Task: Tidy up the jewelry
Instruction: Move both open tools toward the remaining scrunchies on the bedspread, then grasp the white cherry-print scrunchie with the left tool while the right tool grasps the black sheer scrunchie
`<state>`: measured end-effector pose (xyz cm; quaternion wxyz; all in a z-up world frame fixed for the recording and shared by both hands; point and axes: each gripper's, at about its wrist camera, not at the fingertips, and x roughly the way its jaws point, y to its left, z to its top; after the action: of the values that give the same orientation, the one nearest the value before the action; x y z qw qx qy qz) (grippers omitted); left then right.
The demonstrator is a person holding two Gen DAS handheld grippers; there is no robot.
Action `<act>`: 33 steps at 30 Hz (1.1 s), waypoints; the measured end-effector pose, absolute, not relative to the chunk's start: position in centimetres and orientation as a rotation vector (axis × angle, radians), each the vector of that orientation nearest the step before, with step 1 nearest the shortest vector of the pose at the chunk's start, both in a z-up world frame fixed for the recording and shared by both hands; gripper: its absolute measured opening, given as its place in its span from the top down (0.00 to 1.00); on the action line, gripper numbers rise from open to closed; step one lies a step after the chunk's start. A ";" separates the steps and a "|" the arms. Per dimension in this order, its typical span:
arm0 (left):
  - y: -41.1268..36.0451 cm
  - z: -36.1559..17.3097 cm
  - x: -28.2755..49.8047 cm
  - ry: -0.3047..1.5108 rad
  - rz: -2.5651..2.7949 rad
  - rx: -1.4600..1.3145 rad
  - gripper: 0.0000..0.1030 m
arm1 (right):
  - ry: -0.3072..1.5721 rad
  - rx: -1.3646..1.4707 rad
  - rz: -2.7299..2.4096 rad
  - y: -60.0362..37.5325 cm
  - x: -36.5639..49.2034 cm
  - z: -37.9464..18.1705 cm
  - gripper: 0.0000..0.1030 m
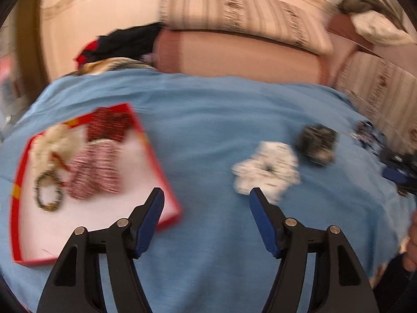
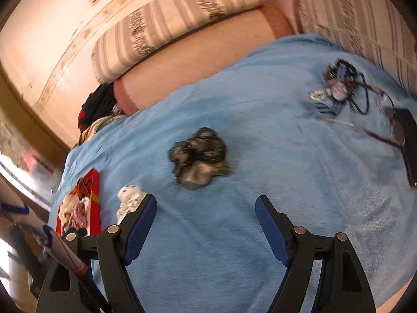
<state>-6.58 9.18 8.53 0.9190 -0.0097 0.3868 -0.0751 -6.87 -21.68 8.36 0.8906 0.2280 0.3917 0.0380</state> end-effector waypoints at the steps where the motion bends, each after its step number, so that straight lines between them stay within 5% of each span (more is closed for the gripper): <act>1: 8.0 8.4 -6.7 0.811 -0.198 -0.024 0.33 | 0.815 0.489 0.074 -22.2 -6.8 8.1 0.20; 21: 1.8 3.2 1.5 0.931 -0.293 0.041 0.28 | 0.870 0.546 0.102 -22.7 -3.8 6.5 0.18; 23: 1.8 2.7 2.0 0.945 -0.303 0.026 0.48 | 0.886 0.541 0.103 -22.1 -2.8 6.3 0.18; 26: 2.0 2.8 2.2 0.934 -0.305 0.018 0.63 | 0.896 0.505 0.100 -20.9 -1.2 6.4 0.18; 33: 2.6 3.1 2.1 0.905 -0.294 0.008 0.77 | 0.904 0.485 0.074 -18.9 3.3 6.8 0.15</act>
<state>2.07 2.64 3.14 0.8889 0.0040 0.4356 -0.1416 3.33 -18.93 6.75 0.8707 0.2322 0.4321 0.0356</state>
